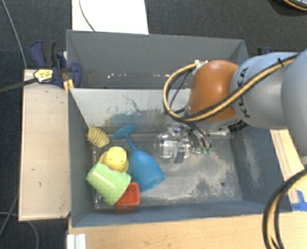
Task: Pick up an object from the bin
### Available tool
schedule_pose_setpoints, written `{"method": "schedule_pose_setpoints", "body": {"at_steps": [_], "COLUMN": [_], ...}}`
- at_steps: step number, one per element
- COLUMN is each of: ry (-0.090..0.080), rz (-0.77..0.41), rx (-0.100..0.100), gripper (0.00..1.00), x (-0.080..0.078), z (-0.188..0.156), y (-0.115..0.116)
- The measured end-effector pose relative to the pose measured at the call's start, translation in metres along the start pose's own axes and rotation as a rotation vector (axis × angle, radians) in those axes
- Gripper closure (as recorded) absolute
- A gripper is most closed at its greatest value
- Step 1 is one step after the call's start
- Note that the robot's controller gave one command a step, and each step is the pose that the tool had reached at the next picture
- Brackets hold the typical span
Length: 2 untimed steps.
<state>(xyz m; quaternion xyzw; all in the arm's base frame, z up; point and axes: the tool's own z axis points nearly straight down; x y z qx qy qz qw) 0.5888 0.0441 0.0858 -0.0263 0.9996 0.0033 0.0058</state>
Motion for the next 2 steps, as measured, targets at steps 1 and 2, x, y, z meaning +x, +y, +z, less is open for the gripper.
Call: {"method": "schedule_pose_setpoints", "body": {"at_steps": [1,2], "ry": [-0.002,-0.009], "rz": [0.0,-0.001], "rx": [0.0,0.0], "gripper": [1.0,1.0], "x": [-0.001,-0.002], "z": [-0.019,-0.032], "y": [0.0,0.0]}}
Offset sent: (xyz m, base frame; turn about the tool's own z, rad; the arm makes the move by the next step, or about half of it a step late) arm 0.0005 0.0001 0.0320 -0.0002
